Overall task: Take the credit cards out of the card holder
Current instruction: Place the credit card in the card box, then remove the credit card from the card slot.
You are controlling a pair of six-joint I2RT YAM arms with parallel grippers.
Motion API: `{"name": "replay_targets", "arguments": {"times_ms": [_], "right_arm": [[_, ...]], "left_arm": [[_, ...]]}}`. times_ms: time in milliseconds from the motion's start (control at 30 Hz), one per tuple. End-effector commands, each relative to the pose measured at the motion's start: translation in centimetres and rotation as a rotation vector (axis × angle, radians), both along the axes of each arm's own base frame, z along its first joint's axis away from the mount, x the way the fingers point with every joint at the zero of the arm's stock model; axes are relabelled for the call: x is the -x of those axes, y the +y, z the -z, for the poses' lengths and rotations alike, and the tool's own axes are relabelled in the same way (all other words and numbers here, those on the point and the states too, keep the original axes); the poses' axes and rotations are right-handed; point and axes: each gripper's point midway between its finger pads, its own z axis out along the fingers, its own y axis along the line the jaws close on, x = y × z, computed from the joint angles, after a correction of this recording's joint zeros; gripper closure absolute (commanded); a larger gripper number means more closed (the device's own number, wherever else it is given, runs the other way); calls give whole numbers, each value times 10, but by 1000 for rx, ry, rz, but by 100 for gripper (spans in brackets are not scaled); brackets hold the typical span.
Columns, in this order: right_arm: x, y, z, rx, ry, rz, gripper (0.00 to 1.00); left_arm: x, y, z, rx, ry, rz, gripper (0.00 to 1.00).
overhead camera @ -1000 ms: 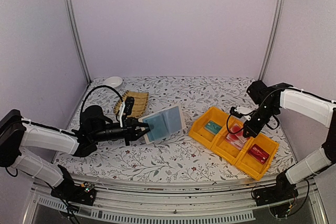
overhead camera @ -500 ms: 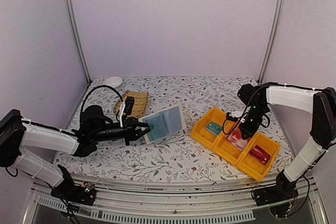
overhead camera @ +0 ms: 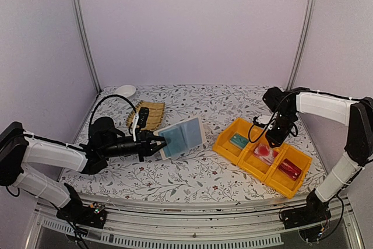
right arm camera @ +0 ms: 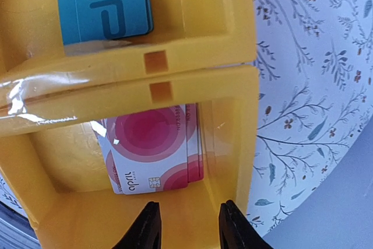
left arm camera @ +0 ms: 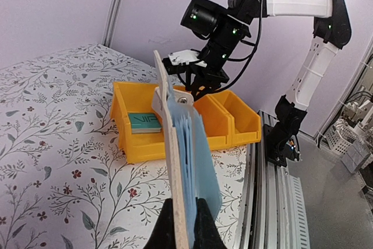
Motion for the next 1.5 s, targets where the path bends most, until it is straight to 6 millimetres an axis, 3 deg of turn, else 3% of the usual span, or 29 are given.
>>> {"name": "replay_targets", "arguments": {"times_ms": [0, 133, 200, 300, 367, 433, 500, 533, 600, 667, 833, 933, 1033, 1167, 1300, 1467], "right_arm": [[-36, 10, -60, -30, -246, 30, 64], [-60, 62, -161, -345, -567, -10, 63], [-53, 100, -217, -624, -707, -98, 61], [-18, 154, -266, -1060, -832, -247, 55], [1, 182, -270, -1298, -798, -253, 55], [14, 217, -258, -1399, -729, -266, 56], [27, 263, -234, -1423, -624, -322, 57], [42, 283, -233, -1436, -580, -390, 57], [73, 328, -208, -1417, -473, -558, 56], [94, 353, -193, -1387, -436, -682, 55], [101, 378, -164, -1372, -374, -734, 55], [103, 381, -156, -1382, -353, -745, 55], [108, 378, -157, -1400, -350, -760, 55], [122, 368, -159, -1443, -352, -817, 55], [141, 360, -169, -1507, -328, -893, 54], [130, 353, -170, -1522, -345, -853, 54]], "left_arm": [[-5, 0, -20, 44, -38, -7, 100], [-13, 2, -21, 45, -11, -50, 100], [-29, 8, -14, 24, 42, -155, 100], [-68, 27, 22, -111, 196, -407, 100], [-83, 46, 66, -297, 333, -556, 100], [-86, 50, 84, -386, 400, -597, 100], [-84, 49, 94, -430, 444, -608, 100], [-84, 49, 97, -447, 460, -618, 100], [-85, 52, 102, -495, 482, -651, 100], [-89, 58, 103, -580, 458, -709, 100], [-95, 67, 90, -896, 225, -874, 100], [-91, 68, 98, -1036, 164, -887, 100], [-87, 63, 114, -1063, 197, -851, 100], [-81, 37, 108, -870, 289, -729, 100], [-67, 6, 79, -566, 355, -518, 100], [-56, 3, 37, -302, 317, -383, 100]]}}
